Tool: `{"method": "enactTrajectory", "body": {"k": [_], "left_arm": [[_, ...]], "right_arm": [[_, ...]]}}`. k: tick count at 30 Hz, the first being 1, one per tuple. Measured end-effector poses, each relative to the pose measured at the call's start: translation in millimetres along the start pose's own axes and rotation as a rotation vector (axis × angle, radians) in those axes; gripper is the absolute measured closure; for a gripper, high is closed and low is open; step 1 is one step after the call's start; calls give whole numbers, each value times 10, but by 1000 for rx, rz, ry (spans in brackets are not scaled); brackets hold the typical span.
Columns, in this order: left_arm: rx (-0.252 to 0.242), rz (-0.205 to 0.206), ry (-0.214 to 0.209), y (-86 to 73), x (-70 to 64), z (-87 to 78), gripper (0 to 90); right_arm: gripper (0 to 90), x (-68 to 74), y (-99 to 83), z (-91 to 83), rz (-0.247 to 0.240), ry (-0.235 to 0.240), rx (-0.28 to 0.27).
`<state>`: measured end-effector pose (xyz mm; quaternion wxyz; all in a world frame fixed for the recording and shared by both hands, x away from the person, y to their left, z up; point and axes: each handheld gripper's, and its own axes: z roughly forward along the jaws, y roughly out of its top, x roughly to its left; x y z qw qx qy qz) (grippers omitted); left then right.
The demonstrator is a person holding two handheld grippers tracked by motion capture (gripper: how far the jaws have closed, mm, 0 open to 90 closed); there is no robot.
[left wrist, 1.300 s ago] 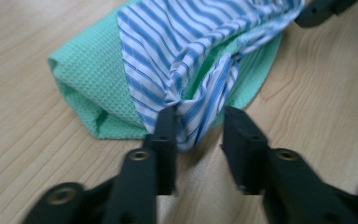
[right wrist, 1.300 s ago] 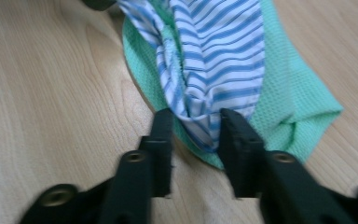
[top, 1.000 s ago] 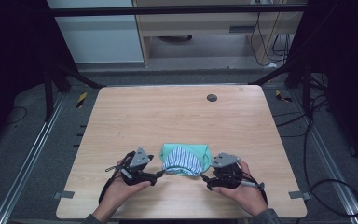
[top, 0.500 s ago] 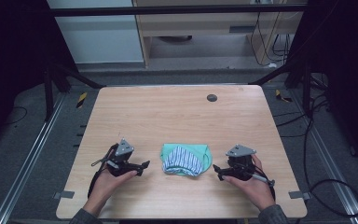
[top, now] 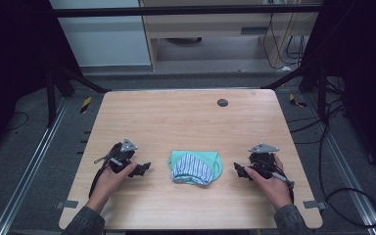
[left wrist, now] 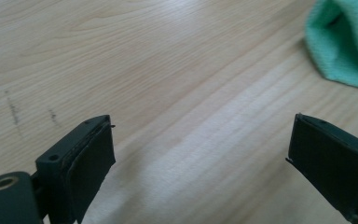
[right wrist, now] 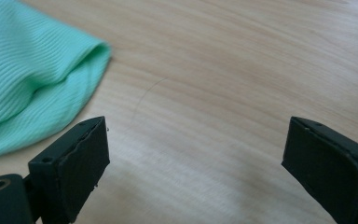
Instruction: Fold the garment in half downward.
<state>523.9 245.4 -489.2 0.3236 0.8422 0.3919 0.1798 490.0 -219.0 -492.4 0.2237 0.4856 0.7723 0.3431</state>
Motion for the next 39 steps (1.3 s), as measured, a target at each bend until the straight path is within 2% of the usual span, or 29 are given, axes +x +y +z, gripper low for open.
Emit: {"method": "enactTrajectory", "body": {"k": [5,10,13,21,27,34,39], "left_arm": [[-9,-38,19,-4,88,95,68],[1,-36,22,-10,94,153,69],[1,-40,24,-12,99,176,68],[-17,-51,18,-15,115,206,55],[-41,-53,17,-43,119,219,37],[-42,-53,17,-44,120,222,28],[-32,-61,24,-57,122,214,0]], "right_arm": [[72,-123,40,90,68,-20,-2],[75,-194,38,158,101,-45,0],[76,-202,27,201,119,-62,20],[75,-207,15,261,128,-87,36],[64,-197,11,286,117,-104,27],[36,-172,11,311,115,-117,24],[2,-148,12,315,154,-154,39]]}}
